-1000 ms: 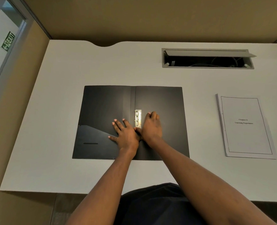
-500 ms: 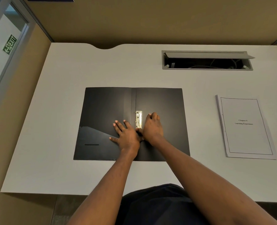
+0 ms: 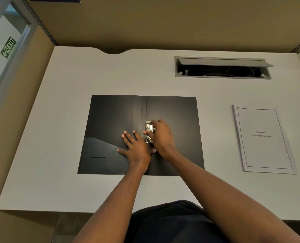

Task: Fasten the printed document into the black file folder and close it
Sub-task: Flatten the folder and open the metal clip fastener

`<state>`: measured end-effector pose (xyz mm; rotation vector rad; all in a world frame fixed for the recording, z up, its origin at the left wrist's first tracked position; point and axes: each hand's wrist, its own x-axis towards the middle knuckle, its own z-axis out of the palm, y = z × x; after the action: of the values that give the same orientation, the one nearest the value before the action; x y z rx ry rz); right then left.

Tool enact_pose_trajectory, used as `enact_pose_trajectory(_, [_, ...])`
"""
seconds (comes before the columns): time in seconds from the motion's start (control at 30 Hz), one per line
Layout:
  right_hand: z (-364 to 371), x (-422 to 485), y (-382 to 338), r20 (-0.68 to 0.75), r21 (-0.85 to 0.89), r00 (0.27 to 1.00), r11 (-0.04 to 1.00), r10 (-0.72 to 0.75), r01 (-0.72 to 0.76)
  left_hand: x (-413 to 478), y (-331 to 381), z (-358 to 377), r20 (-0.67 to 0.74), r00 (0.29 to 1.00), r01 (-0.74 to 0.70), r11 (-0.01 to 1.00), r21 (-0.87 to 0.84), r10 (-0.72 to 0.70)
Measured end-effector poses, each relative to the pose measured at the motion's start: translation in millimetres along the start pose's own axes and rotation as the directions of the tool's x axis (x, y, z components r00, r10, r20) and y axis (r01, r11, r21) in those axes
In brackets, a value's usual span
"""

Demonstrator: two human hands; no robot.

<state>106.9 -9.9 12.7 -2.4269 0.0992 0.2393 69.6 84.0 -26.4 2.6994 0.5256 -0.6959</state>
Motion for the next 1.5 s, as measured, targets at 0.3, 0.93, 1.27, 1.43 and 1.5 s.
enact_pose_trajectory(0.3, [-15, 50, -13, 0.013, 0.152, 1.0, 0.988, 0.017, -0.019, 2, 1, 2, -0.004, 1.0, 0.01, 0.999, 0.039, -0.01])
enact_pose_trajectory(0.93, [-8, 112, 4, 0.211, -0.005, 0.976, 0.999, 0.052, -0.053, 2, -2, 4, 0.001, 1.0, -0.022, 0.997, 0.07, 0.022])
enact_pose_trajectory(1.27, [-18, 95, 16, 0.132, 0.123, 0.991, 0.991, 0.033, -0.05, -7, -6, 9, -0.059, 0.997, -0.041, 0.994, 0.097, 0.047])
enact_pose_trajectory(1.43, [-31, 76, 31, 0.065, 0.144, 0.998, 0.989, 0.025, -0.034, -15, -3, 7, -0.087, 0.994, -0.054, 0.992, 0.112, 0.064])
enact_pose_trajectory(1.5, [-38, 67, 41, 0.049, 0.149, 0.998, 0.988, 0.029, -0.036, -20, 0, 5, -0.109, 0.992, -0.056, 0.994, 0.096, 0.066])
